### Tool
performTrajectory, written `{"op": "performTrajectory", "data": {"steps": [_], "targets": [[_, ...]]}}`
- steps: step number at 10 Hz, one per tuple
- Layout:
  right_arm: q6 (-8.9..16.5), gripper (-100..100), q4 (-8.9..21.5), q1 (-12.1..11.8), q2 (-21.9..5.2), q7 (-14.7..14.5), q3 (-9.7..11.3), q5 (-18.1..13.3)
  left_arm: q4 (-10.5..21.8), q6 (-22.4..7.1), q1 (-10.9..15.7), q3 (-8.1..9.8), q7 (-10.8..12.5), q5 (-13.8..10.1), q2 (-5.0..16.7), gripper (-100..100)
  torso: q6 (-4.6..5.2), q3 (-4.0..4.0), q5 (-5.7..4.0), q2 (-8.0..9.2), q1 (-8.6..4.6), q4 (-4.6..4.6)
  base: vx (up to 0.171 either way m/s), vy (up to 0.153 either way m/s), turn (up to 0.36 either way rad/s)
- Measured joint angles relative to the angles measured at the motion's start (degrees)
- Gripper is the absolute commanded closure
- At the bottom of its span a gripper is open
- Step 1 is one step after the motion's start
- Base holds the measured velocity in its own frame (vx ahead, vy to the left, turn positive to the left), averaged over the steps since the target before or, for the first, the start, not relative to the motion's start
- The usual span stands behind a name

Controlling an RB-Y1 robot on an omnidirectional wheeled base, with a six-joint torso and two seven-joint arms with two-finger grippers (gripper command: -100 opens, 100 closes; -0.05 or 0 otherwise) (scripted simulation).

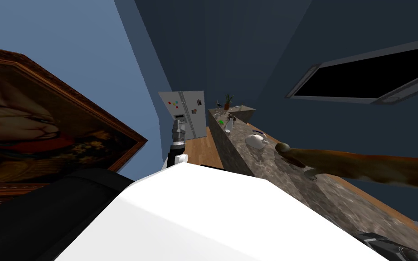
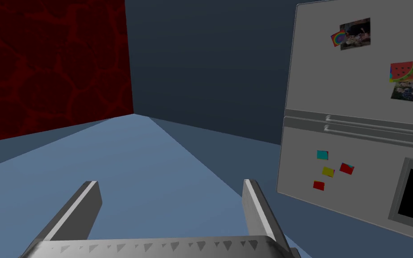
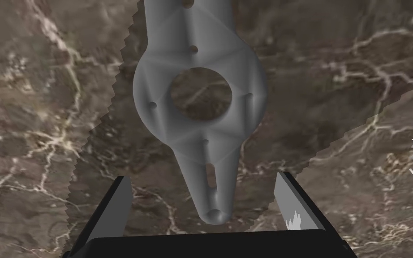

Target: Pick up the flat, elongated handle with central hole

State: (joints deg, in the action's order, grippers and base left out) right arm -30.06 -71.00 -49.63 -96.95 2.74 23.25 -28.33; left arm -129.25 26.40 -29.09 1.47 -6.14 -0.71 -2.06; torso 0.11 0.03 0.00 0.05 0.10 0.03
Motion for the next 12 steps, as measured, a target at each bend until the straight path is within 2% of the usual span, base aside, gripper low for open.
{"op": "performTrajectory", "data": {"steps": [3, 5, 6, 10, 11, 12], "targets": [[-1.2, -100, 2.9, -0.1, 2.7, -1.0, -0.1, -0.1, 0.0, 0.0, 0.0, 0.0, 0.0, 0.0, 0.0, 0, 0.0, 0.0, 0.01, -0.01, 0.0, 0.0, -0.008, 0.017, 0.105], [-2.4, -100, 5.7, 0.9, 5.0, -1.4, 0.2, -0.9, 0.0, 0.0, 0.0, 0.0, 0.0, 0.0, 0.0, 0, 0.01, -0.01, -0.03, -0.01, -0.03, 0.0, -0.005, 0.011, 0.055], [-2.6, 100, 5.8, 0.9, 5.1, -1.5, 0.2, -0.9, 0.0, 0.0, 0.0, 0.0, 0.0, 0.0, 0.0, 0, 0.02, -0.01, -0.06, -0.02, -0.09, 0.0, 0.0, 0.0, 0.0], [-2.6, 100, 5.8, 0.9, 5.1, -1.5, 0.2, -0.9, 0.0, 0.0, 0.0, 0.01, 0.0, 0.0, 0.0, 0, 0.03, -0.02, -0.09, -0.03, -0.18, 0.0, 0.0, 0.0, 0.0], [-2.6, 0, 5.8, 0.9, 5.1, -1.5, 0.2, -0.9, 0.0, 0.0, 0.0, 0.01, 0.0, 0.0, 0.0, 0, 0.03, -0.02, -0.09, -0.03, -0.18, -0.01, 0.0, 0.0, 0.0], [-2.6, 100, 5.8, 0.9, 5.1, -1.5, 0.2, -0.9, 0.0, 0.0, 0.0, 0.01, 0.0, 0.0, 0.0, 0, 0.03, -0.02, -0.09, -0.03, -0.18, -0.01, 0.005, -0.016, -0.128]]}}
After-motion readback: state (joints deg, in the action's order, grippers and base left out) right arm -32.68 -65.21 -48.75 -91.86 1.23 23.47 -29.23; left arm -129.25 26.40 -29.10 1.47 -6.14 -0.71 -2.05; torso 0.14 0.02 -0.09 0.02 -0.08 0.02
